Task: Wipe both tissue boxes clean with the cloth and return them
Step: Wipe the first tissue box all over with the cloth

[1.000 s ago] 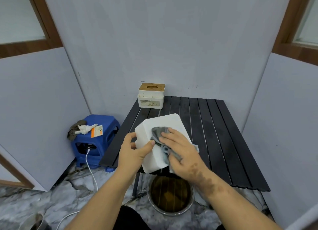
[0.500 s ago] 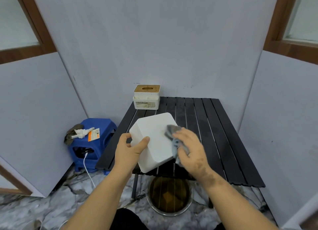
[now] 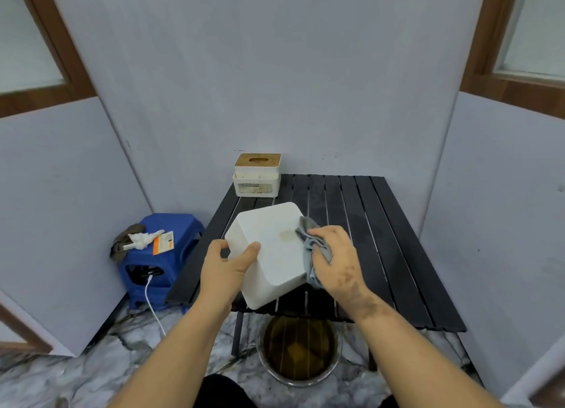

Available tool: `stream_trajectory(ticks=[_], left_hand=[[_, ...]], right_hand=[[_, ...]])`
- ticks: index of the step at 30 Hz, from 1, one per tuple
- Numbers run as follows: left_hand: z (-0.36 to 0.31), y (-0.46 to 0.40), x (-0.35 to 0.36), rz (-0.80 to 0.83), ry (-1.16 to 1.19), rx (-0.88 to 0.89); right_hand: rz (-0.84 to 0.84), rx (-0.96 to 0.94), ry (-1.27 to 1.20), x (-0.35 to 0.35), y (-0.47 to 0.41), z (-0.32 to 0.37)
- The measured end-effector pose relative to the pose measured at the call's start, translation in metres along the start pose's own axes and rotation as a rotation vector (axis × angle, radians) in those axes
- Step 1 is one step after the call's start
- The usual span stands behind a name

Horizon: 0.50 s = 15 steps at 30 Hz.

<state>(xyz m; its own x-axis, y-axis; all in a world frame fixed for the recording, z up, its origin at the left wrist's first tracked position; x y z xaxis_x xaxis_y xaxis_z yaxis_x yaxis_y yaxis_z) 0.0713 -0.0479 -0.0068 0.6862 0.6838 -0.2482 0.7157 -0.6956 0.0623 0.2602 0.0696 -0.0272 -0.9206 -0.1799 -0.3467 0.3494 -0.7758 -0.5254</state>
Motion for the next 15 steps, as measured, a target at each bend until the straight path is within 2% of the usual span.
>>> stream_trajectory(ticks=[2, 6, 8, 10, 12, 15], left_hand=[[-0.001, 0.000, 0.001, 0.005, -0.004, 0.006], [-0.002, 0.002, 0.002, 0.009, -0.016, 0.043], [-0.002, 0.002, 0.001, 0.012, -0.021, 0.051], [-0.002, 0.004, 0.002, 0.017, -0.031, 0.055], [-0.001, 0.007, 0.004, 0.017, -0.047, 0.074], [-0.002, 0.012, 0.008, 0.006, -0.065, 0.114]], right_hand=[[0.056, -0.043, 0.043, 0.013, 0.006, 0.019], [0.248, -0.270, -0.002, 0.033, 0.028, 0.056], [0.181, -0.225, -0.053, 0.024, 0.014, 0.044], [0.027, -0.068, -0.079, 0.012, -0.006, 0.024], [-0.054, 0.021, -0.030, 0.008, -0.023, 0.013], [0.048, -0.036, 0.042, 0.023, -0.031, 0.033]])
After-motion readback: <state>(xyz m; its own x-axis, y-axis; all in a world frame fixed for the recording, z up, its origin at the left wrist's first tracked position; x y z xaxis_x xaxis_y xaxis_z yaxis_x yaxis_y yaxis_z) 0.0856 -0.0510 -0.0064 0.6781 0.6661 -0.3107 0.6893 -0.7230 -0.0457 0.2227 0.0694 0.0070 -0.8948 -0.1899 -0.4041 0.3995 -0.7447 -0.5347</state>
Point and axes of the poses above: each hand's wrist, its own y-axis away from the middle knuckle, its own x-axis out of the palm, z = x × y, the point moved 2 cm from there along -y, towards the middle knuckle, and after that the axes turned 6 degrees about -y, right-handed, at the moved point
